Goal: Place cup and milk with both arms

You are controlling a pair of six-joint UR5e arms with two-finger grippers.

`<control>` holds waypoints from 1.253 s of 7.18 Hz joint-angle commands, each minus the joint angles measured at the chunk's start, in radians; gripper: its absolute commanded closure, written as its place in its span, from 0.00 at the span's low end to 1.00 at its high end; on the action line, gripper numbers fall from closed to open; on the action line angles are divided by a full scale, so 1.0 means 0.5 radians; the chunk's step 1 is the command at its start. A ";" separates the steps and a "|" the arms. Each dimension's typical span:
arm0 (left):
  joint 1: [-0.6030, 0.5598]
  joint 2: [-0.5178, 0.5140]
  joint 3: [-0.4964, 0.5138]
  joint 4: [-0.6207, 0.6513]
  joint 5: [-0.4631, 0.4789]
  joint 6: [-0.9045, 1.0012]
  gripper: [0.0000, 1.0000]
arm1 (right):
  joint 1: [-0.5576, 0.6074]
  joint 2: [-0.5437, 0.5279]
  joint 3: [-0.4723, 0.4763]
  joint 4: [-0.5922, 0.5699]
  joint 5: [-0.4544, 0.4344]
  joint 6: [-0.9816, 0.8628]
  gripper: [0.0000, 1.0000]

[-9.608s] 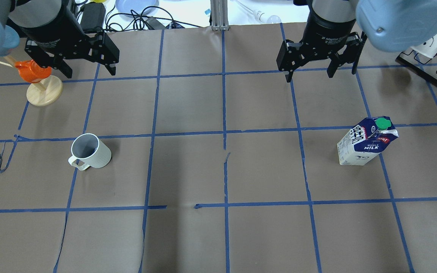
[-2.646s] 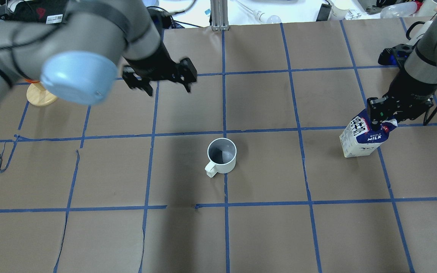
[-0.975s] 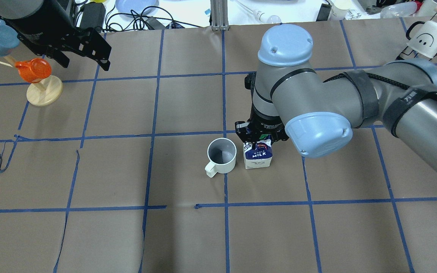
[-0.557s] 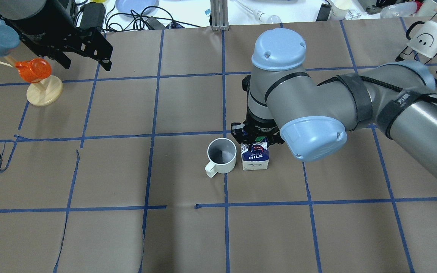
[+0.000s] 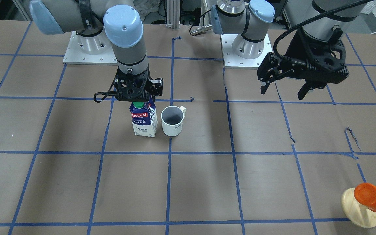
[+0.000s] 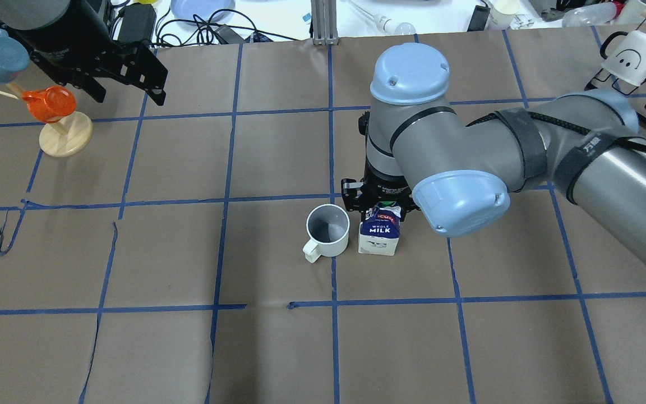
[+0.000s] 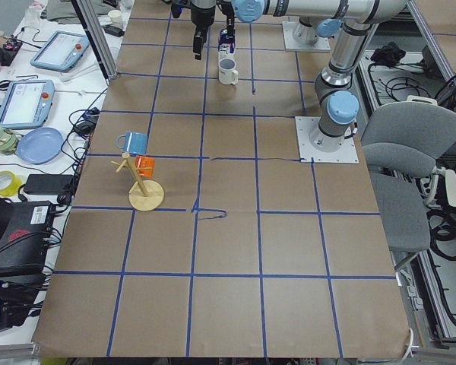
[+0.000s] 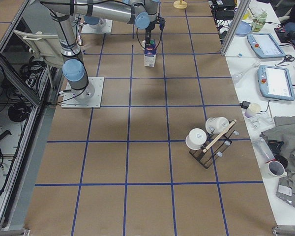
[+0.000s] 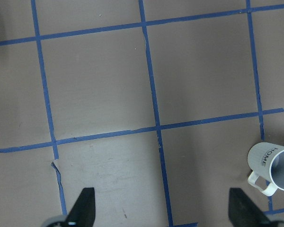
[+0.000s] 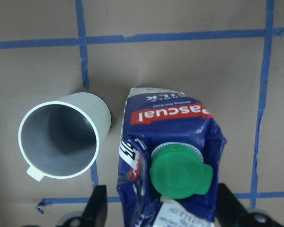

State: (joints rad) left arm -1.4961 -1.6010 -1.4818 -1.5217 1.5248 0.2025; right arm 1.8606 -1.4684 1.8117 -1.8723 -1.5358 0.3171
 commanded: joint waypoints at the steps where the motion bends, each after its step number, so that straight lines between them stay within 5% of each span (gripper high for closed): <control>1: 0.001 -0.001 -0.003 -0.003 0.000 0.000 0.00 | -0.067 -0.002 -0.317 0.084 -0.012 -0.048 0.00; 4: -0.005 -0.004 -0.006 -0.006 0.000 -0.003 0.00 | -0.370 -0.036 -0.800 0.752 -0.009 -0.048 0.00; 9: -0.005 0.005 -0.049 0.003 0.015 -0.110 0.00 | -0.549 -0.091 -0.786 0.744 -0.039 -0.567 0.00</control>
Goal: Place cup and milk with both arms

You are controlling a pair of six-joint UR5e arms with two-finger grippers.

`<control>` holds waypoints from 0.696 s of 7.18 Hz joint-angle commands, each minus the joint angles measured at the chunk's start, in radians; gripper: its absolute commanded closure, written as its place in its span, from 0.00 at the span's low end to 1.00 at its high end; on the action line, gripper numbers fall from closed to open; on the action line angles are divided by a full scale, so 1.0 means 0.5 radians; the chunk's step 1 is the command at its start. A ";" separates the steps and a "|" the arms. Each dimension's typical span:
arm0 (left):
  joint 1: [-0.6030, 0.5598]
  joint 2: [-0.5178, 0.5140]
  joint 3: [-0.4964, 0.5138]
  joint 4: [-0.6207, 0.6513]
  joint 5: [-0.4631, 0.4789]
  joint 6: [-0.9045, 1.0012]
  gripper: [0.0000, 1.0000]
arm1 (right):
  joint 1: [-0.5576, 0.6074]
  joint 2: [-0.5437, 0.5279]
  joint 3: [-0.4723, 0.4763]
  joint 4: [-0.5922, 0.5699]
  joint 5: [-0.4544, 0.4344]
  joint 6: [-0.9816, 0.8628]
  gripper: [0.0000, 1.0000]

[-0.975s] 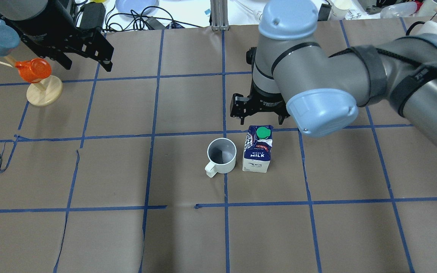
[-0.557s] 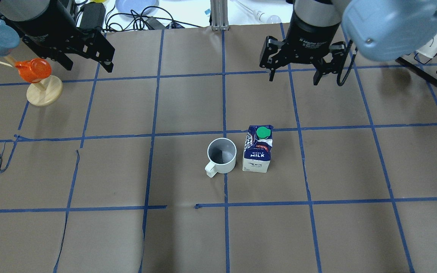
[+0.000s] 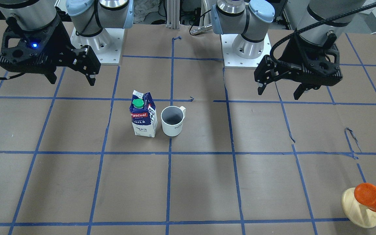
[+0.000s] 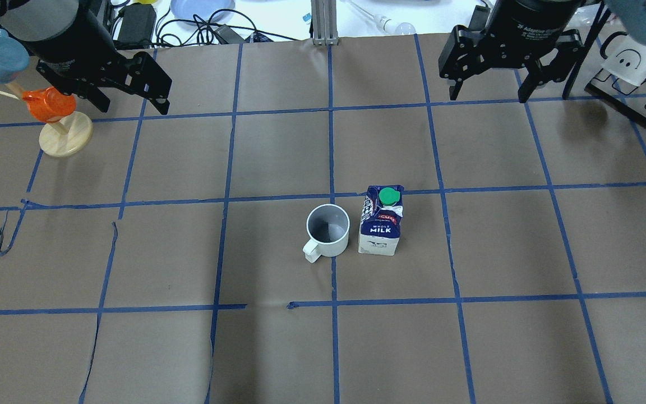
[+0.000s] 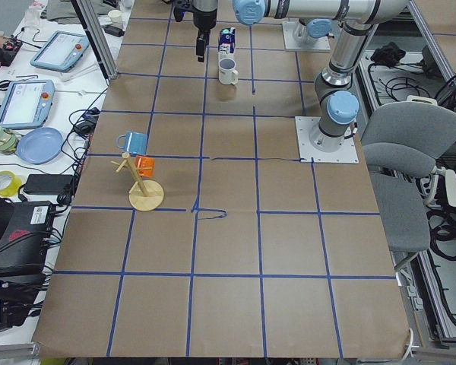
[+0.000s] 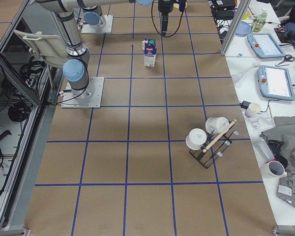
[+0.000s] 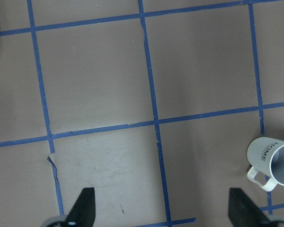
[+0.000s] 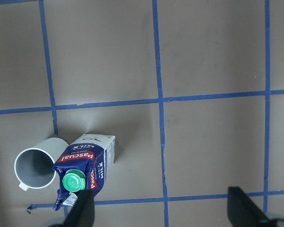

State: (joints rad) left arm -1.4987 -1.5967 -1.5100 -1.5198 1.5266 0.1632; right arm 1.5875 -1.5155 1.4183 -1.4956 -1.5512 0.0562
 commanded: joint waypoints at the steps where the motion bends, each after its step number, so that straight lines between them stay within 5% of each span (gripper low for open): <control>1: 0.000 -0.006 0.022 -0.001 0.024 -0.093 0.00 | 0.000 0.009 -0.002 -0.012 -0.012 -0.054 0.00; 5: 0.000 0.039 0.026 -0.037 0.036 -0.241 0.00 | 0.000 0.009 0.001 -0.018 -0.015 -0.045 0.00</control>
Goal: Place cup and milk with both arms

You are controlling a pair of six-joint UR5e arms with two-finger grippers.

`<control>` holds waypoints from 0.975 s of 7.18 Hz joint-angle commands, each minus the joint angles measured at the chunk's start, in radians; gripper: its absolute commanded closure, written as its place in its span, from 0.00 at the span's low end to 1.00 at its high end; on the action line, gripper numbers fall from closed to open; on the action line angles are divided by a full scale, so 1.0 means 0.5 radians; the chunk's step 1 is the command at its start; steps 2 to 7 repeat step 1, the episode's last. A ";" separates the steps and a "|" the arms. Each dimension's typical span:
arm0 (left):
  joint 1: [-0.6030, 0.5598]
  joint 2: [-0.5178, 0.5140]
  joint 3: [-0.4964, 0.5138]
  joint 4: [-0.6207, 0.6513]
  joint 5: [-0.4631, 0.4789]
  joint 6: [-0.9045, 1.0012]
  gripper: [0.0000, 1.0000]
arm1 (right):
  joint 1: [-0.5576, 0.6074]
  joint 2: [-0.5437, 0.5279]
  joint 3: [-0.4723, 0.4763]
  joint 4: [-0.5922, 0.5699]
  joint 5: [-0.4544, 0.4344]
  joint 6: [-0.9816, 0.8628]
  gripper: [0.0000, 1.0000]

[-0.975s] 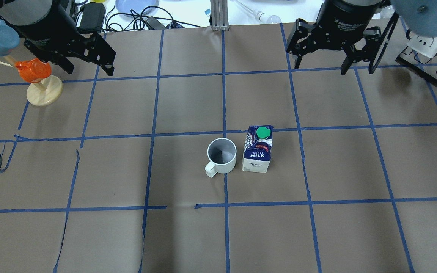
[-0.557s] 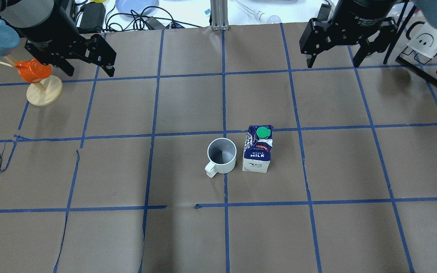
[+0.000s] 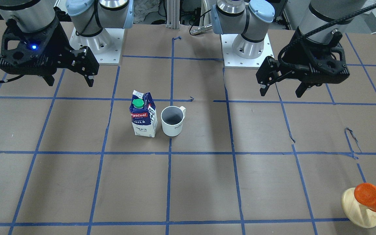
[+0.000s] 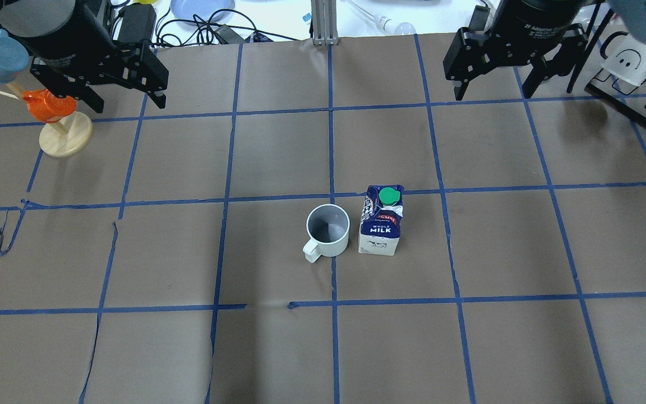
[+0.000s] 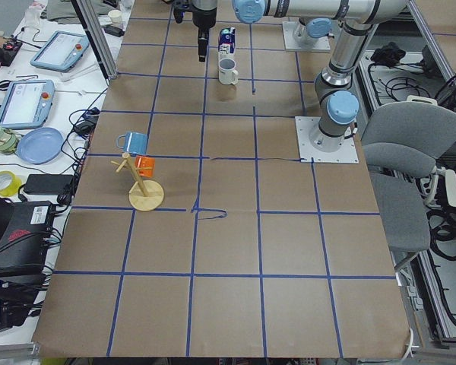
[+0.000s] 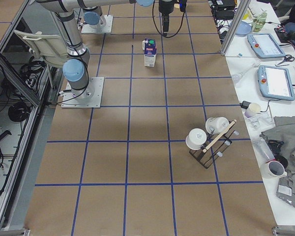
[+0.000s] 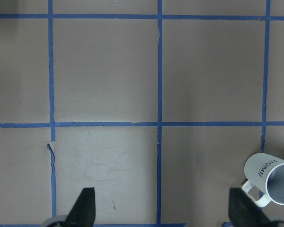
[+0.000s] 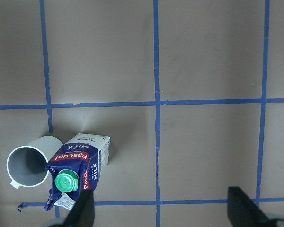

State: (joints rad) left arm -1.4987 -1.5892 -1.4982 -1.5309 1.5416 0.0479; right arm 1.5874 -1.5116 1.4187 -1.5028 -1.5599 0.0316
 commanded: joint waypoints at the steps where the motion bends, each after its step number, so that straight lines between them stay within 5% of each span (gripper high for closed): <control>1: 0.000 0.034 0.002 -0.046 0.064 -0.007 0.00 | 0.004 -0.002 0.003 -0.016 0.006 0.007 0.00; 7: 0.000 0.034 0.002 -0.046 0.064 -0.007 0.00 | 0.004 -0.002 0.003 -0.016 0.006 0.007 0.00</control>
